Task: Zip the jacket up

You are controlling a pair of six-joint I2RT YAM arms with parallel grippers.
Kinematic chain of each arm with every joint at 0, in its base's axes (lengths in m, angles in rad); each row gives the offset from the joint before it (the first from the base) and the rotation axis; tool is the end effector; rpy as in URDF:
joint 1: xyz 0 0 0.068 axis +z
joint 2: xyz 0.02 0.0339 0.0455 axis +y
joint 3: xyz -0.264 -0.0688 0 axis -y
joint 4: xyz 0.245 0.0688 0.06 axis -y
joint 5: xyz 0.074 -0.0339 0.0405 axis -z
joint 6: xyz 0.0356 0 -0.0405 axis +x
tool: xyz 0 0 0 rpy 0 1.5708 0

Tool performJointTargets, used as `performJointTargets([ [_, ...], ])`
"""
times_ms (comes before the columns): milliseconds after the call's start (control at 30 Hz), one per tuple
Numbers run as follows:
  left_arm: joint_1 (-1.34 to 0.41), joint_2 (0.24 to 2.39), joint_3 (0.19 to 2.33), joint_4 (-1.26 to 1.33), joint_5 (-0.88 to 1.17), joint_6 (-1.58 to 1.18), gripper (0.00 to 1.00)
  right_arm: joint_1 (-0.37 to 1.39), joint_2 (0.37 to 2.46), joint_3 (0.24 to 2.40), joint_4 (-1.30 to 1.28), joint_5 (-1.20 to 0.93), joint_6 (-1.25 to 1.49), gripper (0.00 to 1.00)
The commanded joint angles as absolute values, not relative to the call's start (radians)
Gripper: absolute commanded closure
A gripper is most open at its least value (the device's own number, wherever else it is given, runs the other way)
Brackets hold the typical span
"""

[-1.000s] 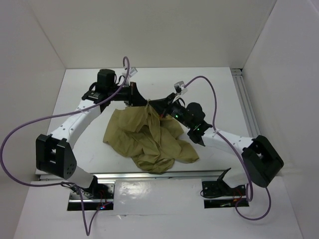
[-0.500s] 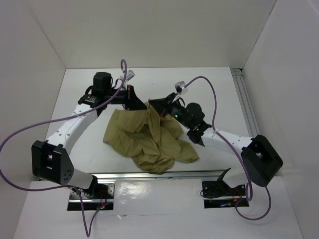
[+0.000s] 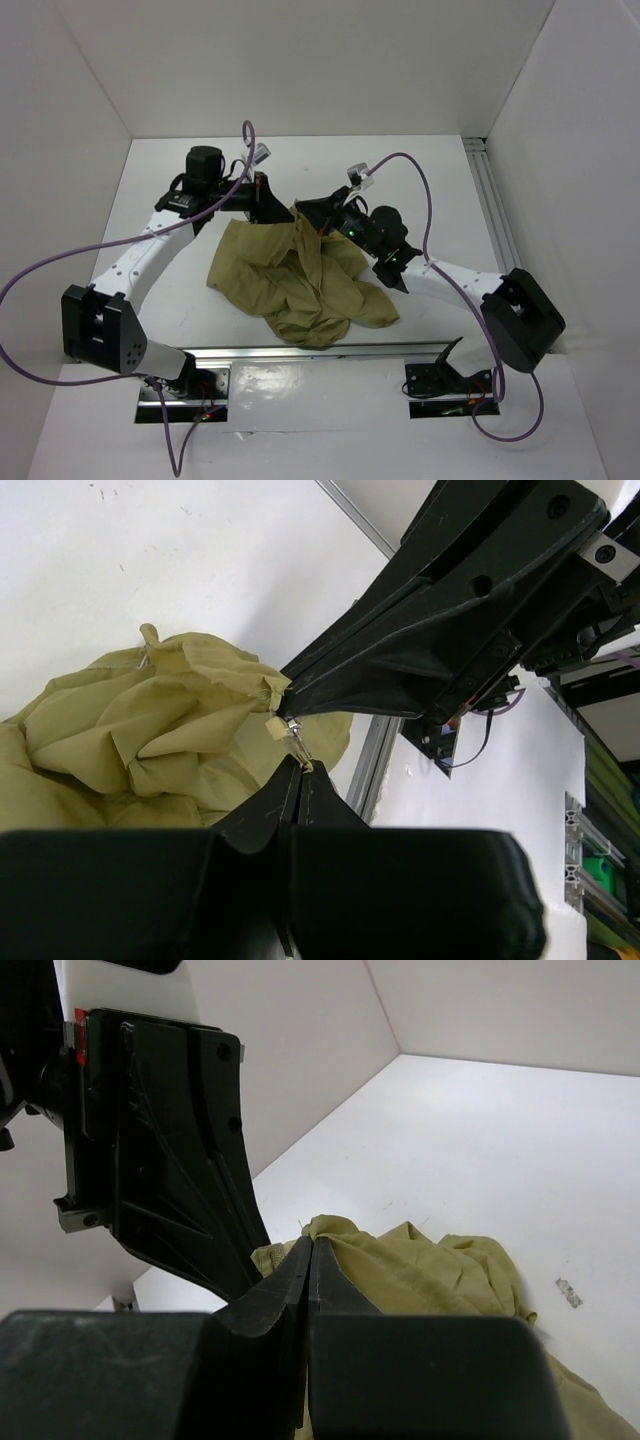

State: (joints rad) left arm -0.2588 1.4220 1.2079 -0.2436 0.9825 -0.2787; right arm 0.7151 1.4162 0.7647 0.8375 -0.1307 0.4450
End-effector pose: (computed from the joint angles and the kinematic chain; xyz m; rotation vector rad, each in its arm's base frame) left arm 0.2990 -0.1098 0.3397 0.6284 1.9525 -1.3253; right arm 0.2370 0.2120 0.2937 -0.3118 1.4361 1.0483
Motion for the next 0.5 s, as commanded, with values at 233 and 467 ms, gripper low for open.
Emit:
performJointTargets([
  [233,-0.276,1.385,1.204,-0.347,1.011,-0.224,0.96,0.716,1.331,0.792,0.96,-0.104,0.433,1.0],
  [467,-0.265,1.358,1.27,-0.411,0.934,-0.195,0.41,0.716,1.331,0.828,0.876,-0.241,0.396,1.0],
])
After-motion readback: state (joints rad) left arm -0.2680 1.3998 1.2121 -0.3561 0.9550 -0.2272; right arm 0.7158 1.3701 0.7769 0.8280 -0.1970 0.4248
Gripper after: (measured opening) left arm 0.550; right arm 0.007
